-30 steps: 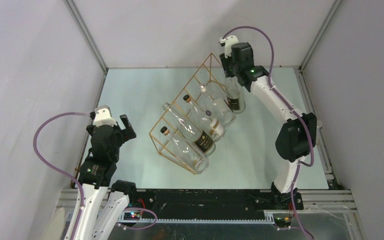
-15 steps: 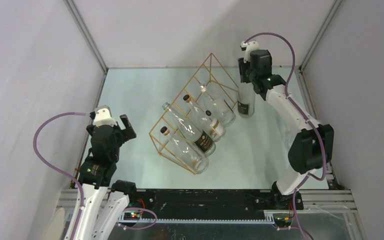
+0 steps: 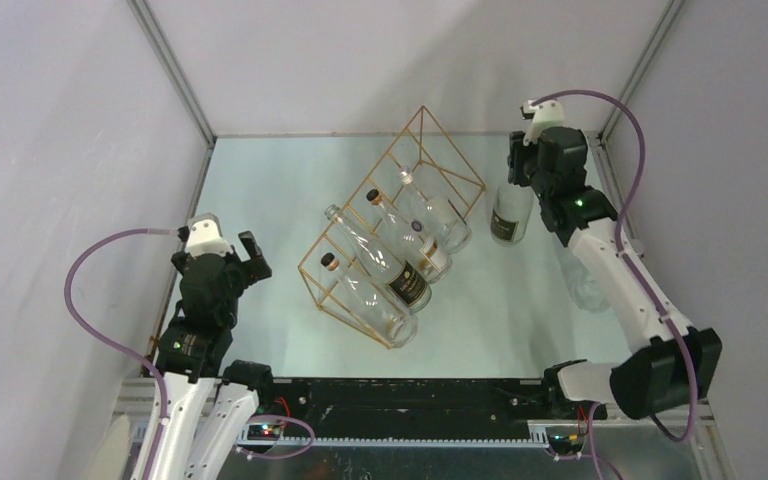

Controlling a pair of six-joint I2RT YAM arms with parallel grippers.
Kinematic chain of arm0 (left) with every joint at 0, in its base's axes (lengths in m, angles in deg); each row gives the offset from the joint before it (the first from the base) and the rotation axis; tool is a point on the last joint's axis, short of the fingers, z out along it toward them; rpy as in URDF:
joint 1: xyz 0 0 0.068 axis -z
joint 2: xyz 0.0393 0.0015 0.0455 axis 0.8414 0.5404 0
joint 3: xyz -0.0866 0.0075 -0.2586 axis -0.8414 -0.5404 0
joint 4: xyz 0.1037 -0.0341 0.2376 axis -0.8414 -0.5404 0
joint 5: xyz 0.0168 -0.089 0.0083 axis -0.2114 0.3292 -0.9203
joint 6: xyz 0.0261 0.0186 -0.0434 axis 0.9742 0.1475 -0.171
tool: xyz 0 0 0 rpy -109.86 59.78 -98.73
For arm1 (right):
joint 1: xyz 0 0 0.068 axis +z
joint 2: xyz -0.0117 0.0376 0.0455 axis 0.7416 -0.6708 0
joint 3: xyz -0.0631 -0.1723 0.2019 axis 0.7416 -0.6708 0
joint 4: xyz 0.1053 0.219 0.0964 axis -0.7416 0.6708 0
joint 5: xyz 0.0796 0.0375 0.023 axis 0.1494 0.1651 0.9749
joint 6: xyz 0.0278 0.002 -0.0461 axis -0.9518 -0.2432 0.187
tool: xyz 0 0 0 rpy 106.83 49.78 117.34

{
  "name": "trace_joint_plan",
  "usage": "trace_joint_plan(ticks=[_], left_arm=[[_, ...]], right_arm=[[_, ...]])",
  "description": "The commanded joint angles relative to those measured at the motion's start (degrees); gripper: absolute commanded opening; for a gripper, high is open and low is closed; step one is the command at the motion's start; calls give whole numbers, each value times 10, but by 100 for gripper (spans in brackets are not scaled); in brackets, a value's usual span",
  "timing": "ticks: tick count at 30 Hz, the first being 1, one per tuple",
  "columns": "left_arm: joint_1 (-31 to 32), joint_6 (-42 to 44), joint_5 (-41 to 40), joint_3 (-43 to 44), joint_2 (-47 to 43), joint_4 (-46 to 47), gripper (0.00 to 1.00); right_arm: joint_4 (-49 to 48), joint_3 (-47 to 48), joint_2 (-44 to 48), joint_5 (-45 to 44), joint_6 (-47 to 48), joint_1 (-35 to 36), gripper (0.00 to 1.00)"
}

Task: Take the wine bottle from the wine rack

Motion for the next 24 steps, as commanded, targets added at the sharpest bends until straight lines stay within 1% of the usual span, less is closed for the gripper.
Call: trace_joint_plan(ticks=[1, 8, 19, 24], left_arm=[[3, 15, -1, -8, -10, 20, 98], [2, 15, 8, -8, -8, 21, 98], [2, 16, -4, -11, -16, 23, 98], [2, 18, 7, -3, -21, 9, 98]], right_arm=[[-88, -12, 90, -35, -1, -17, 0], [-44, -42, 158, -37, -21, -66, 0], [-5, -46, 177, -83, -59, -138, 0], [6, -45, 179, -102, -142, -184, 0]])
